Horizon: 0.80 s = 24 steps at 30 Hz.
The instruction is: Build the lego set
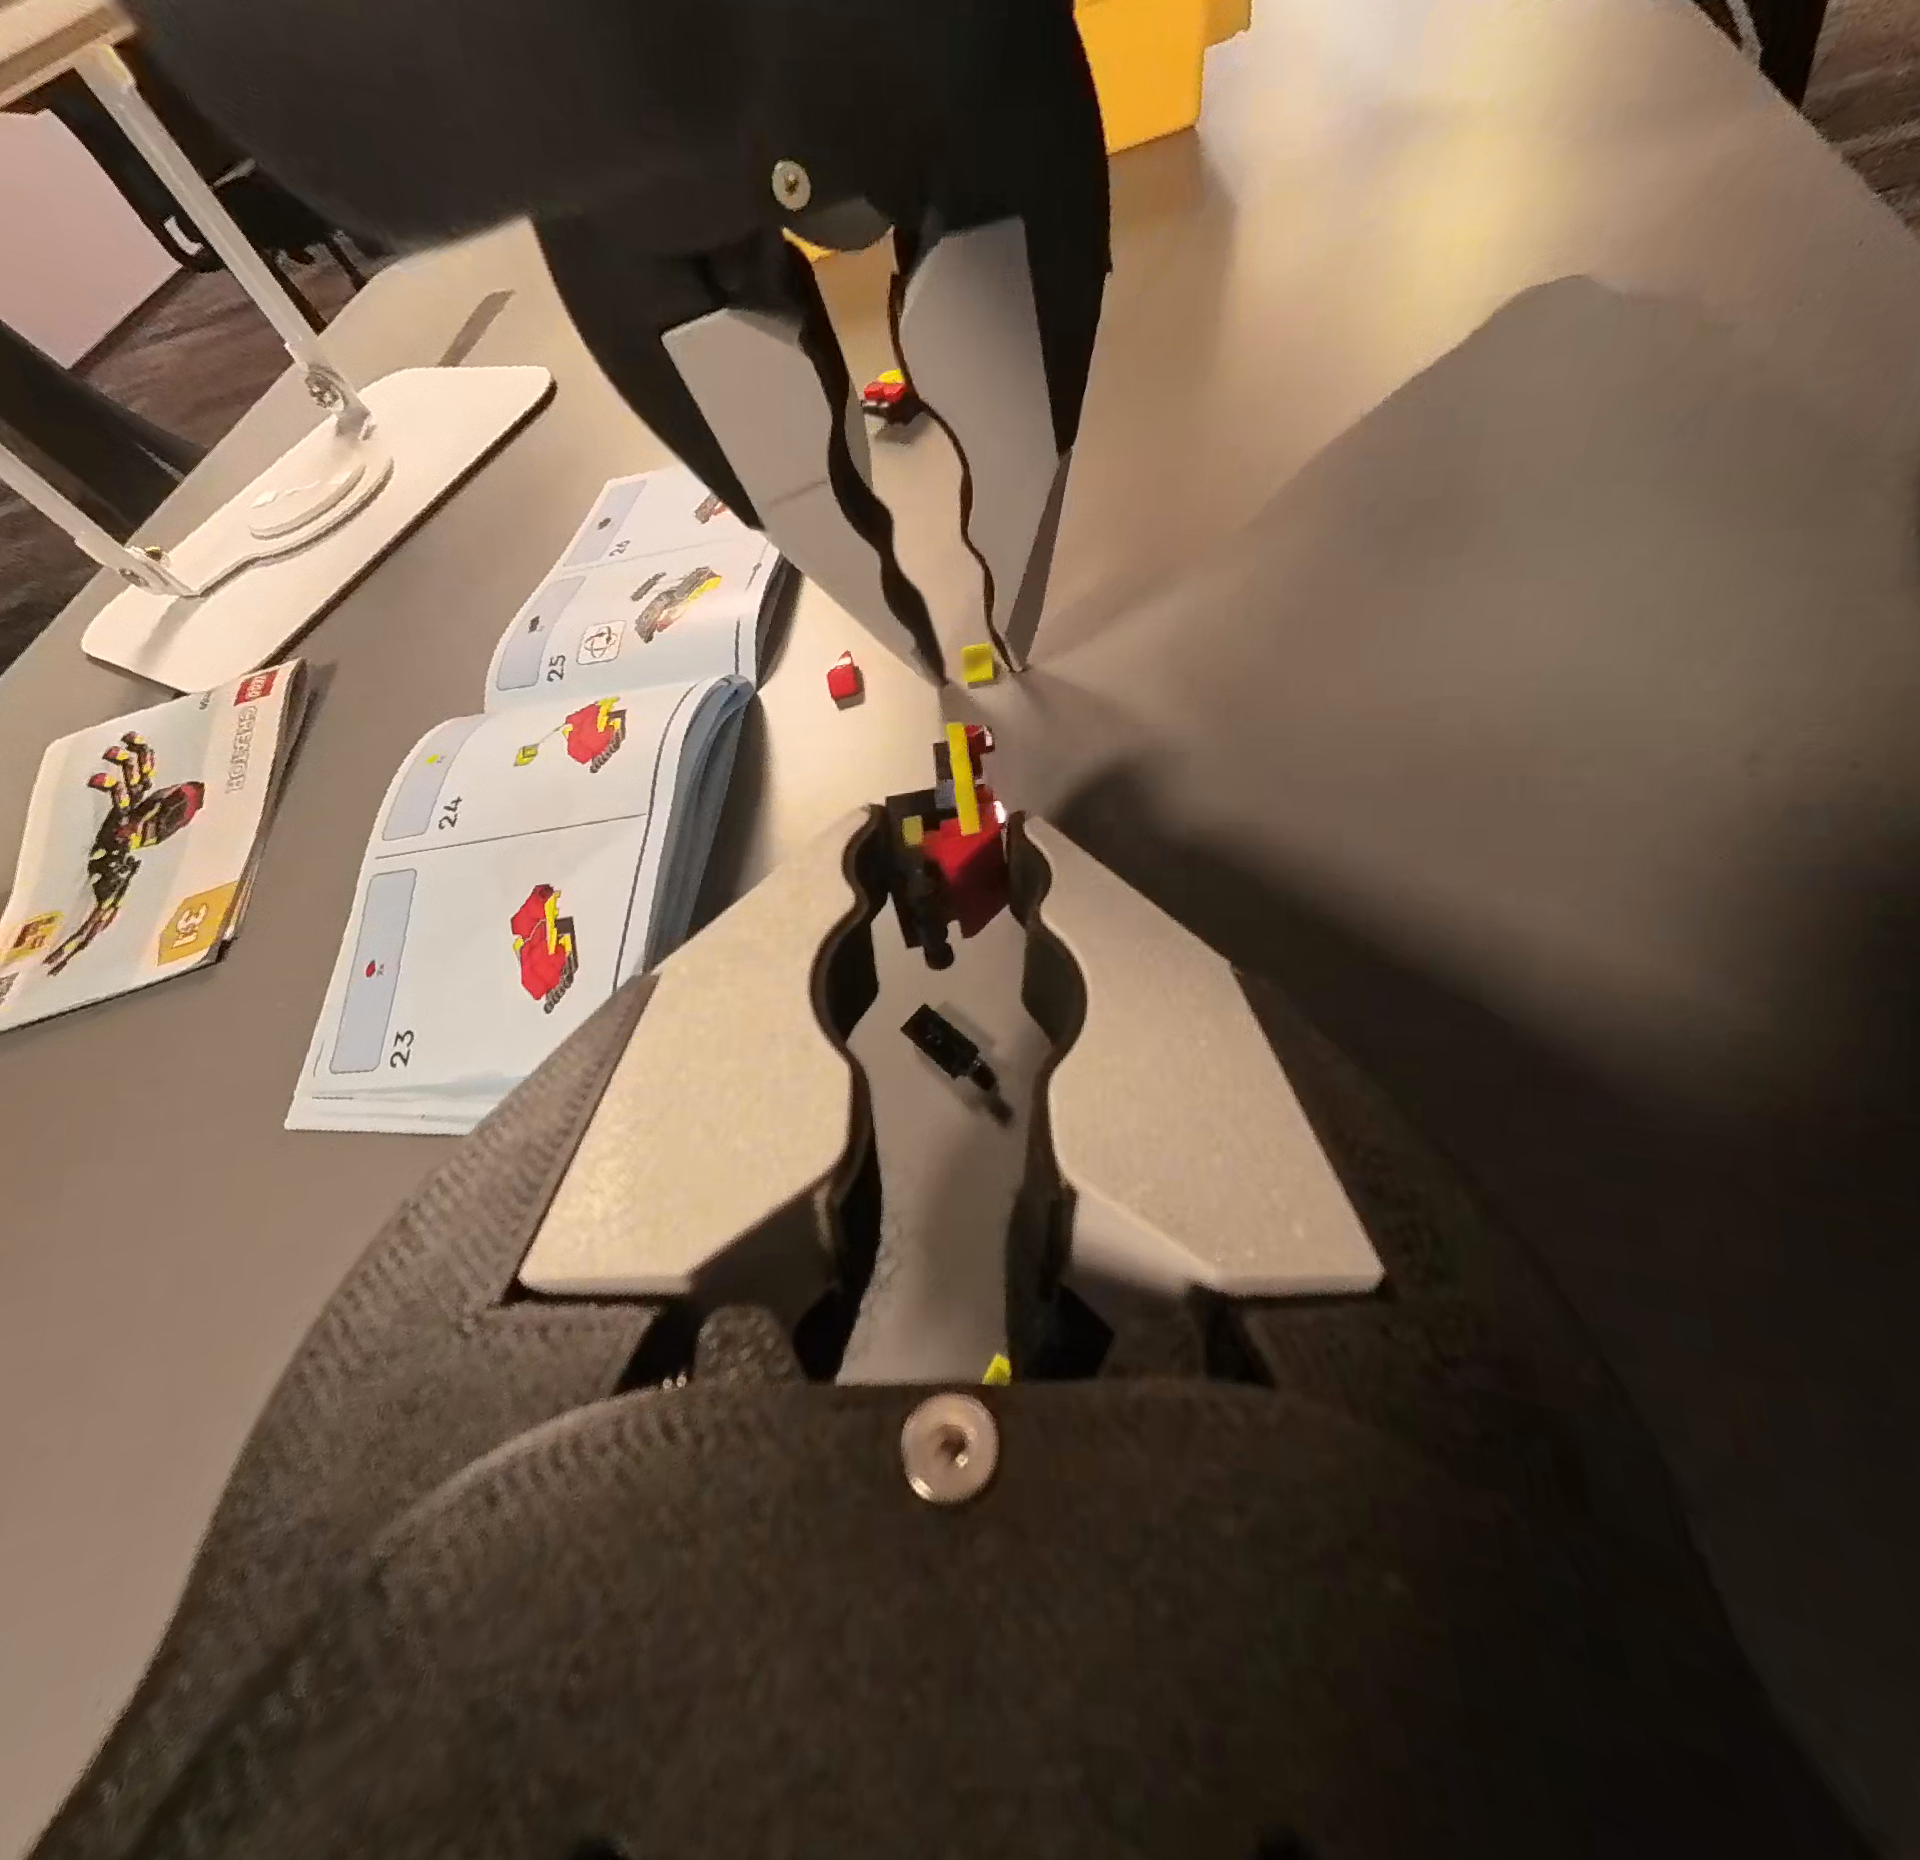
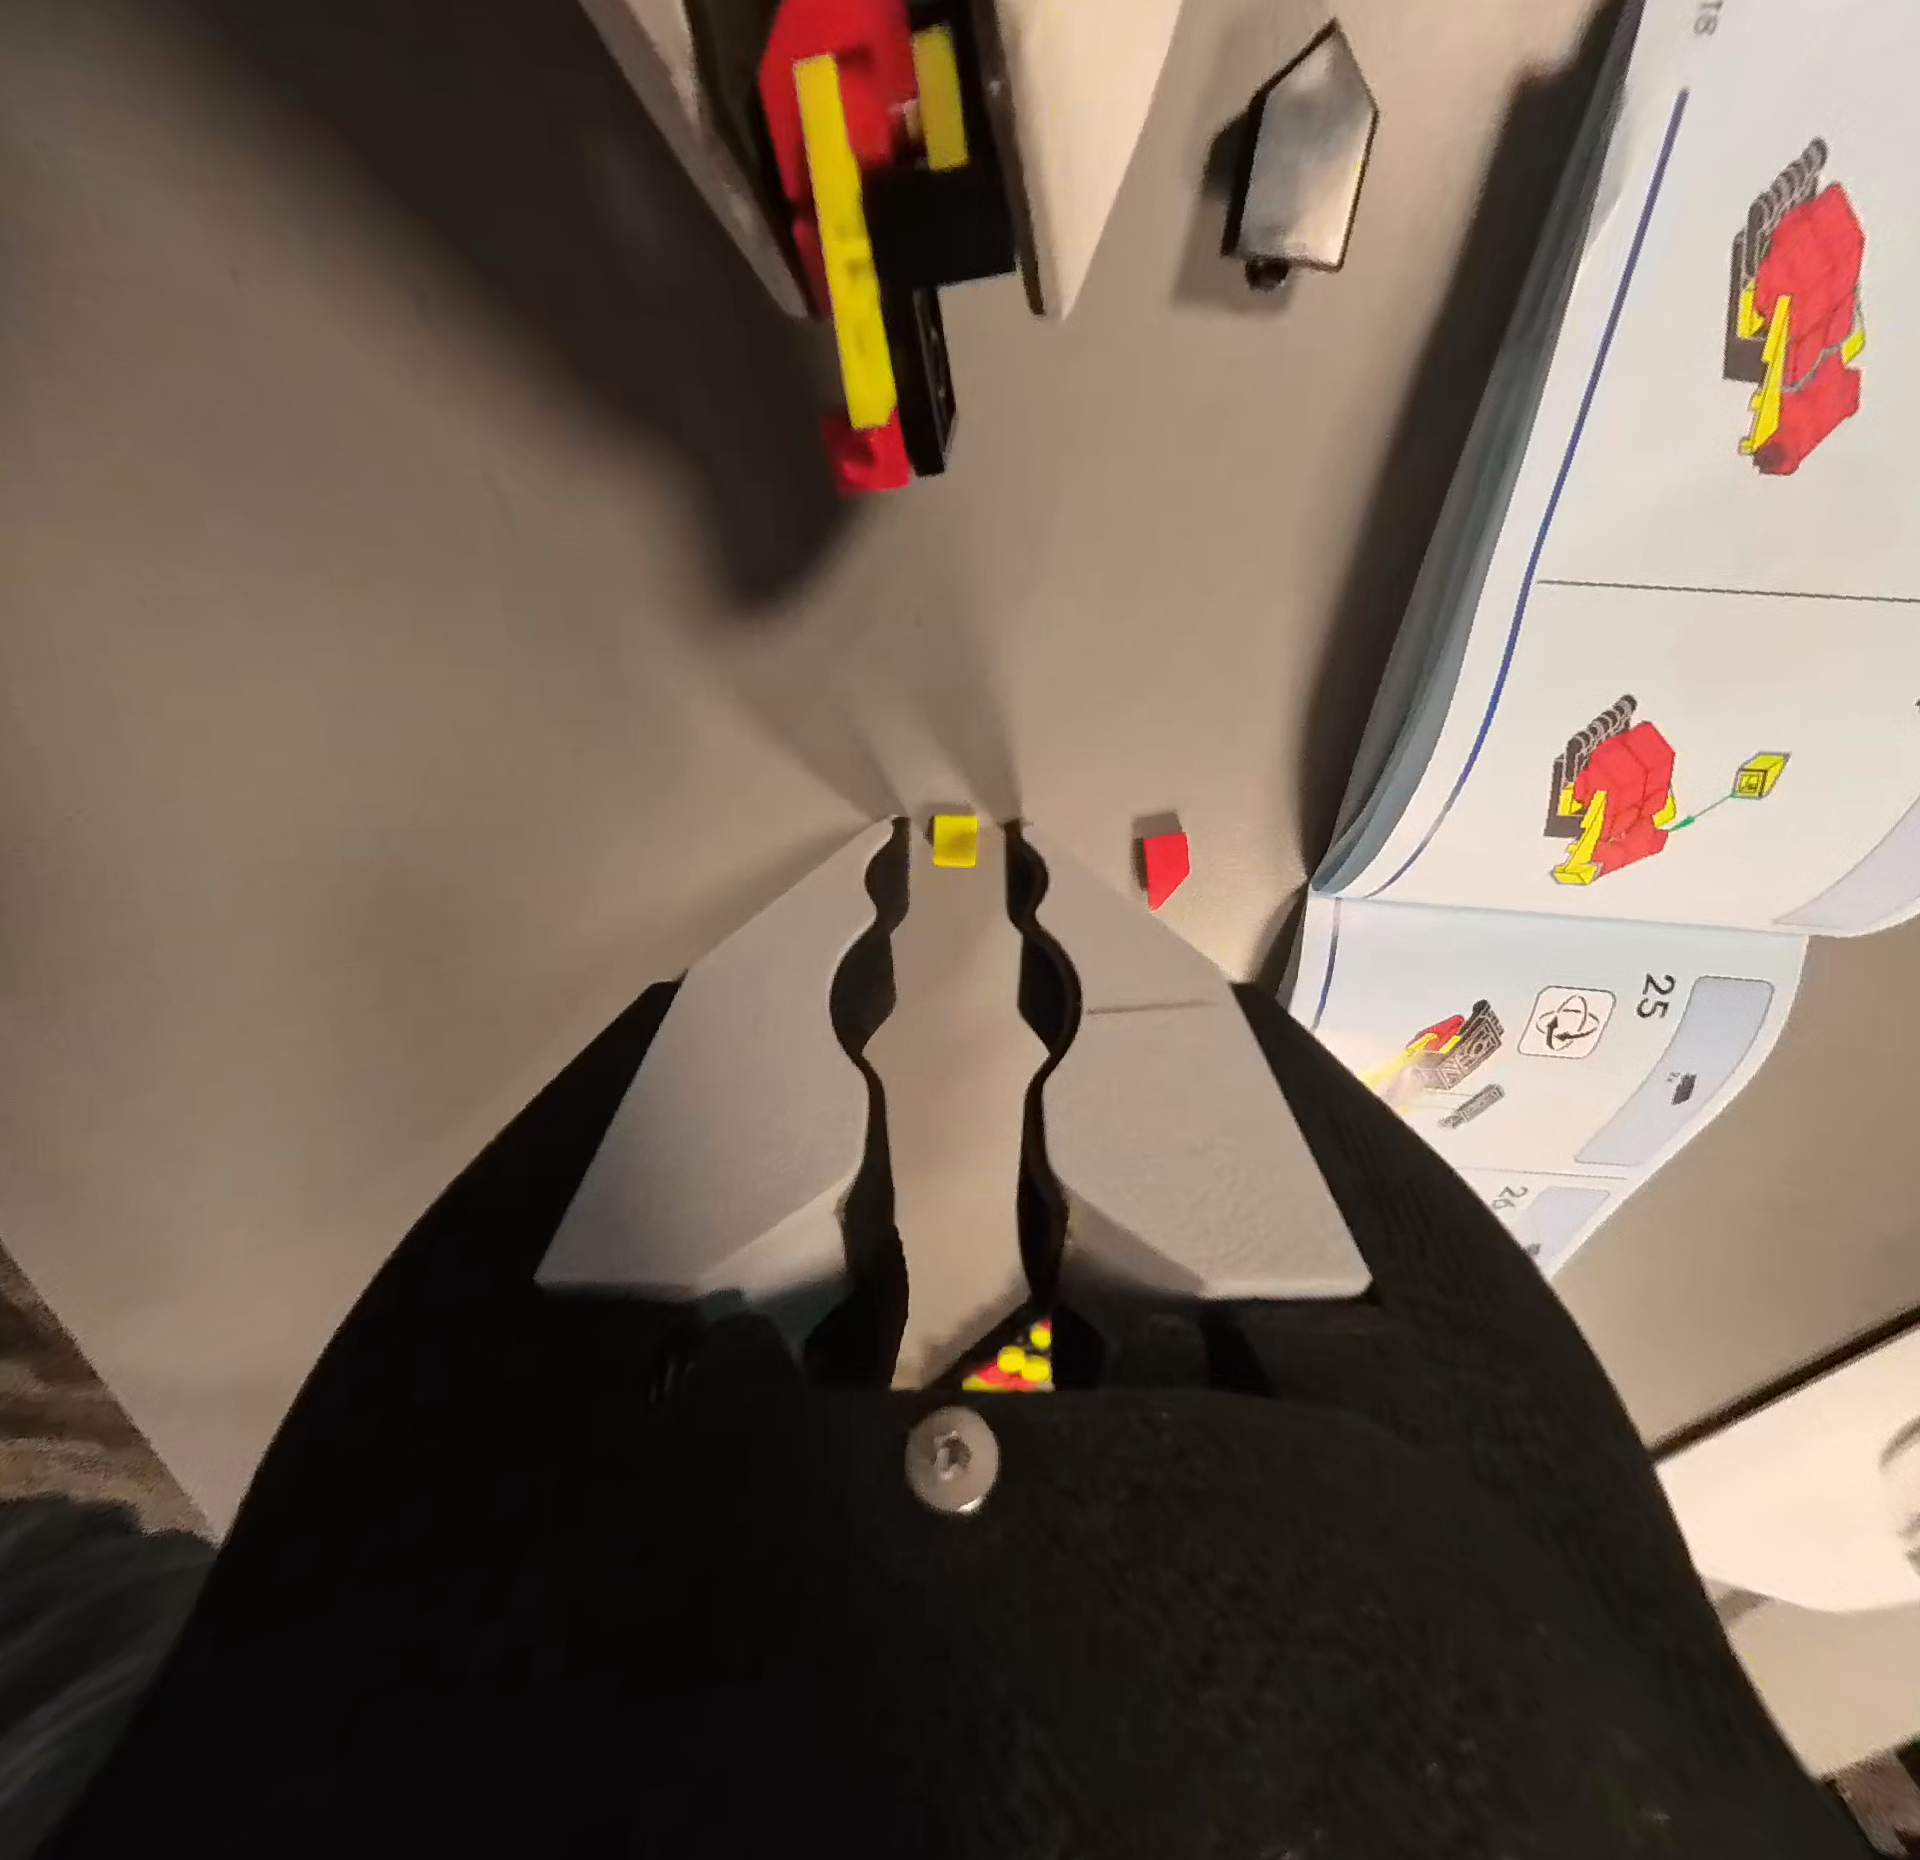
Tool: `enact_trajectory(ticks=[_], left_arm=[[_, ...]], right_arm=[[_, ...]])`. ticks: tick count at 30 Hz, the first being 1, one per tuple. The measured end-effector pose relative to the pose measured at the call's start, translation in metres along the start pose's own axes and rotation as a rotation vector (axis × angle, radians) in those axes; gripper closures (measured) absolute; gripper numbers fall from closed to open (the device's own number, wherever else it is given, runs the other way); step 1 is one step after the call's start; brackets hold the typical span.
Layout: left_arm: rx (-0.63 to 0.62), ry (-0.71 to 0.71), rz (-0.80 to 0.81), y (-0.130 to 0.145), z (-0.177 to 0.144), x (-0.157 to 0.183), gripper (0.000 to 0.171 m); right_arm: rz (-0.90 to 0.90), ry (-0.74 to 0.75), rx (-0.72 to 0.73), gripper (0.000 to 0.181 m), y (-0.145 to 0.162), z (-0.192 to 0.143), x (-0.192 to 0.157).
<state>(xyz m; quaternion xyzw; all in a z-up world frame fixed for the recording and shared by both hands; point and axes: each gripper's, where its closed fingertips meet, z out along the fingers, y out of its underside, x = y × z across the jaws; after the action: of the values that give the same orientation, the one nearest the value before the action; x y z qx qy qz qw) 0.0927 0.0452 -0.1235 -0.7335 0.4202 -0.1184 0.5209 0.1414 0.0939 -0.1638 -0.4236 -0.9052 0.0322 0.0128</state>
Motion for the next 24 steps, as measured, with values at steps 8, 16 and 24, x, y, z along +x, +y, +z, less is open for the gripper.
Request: enact_trajectory(ticks=[8, 16, 24], left_arm=[[-0.007, 0.001, 0.01, 0.0008, 0.0009, 0.0009, 0.15], [-0.005, 0.006, -0.003, 0.0005, 0.0008, 0.0002, 0.15], [-0.003, 0.008, -0.006, 0.0003, 0.0007, 0.0, 0.15]], right_arm=[[0.151, 0.107, 0.35, 0.163, 0.0038, -0.0031, 0.0051], [0.221, 0.117, 0.659, 0.166, -0.0036, -0.0041, 0.002], [0.223, 0.1, 0.726, 0.175, -0.0055, -0.0044, 0.0025]])
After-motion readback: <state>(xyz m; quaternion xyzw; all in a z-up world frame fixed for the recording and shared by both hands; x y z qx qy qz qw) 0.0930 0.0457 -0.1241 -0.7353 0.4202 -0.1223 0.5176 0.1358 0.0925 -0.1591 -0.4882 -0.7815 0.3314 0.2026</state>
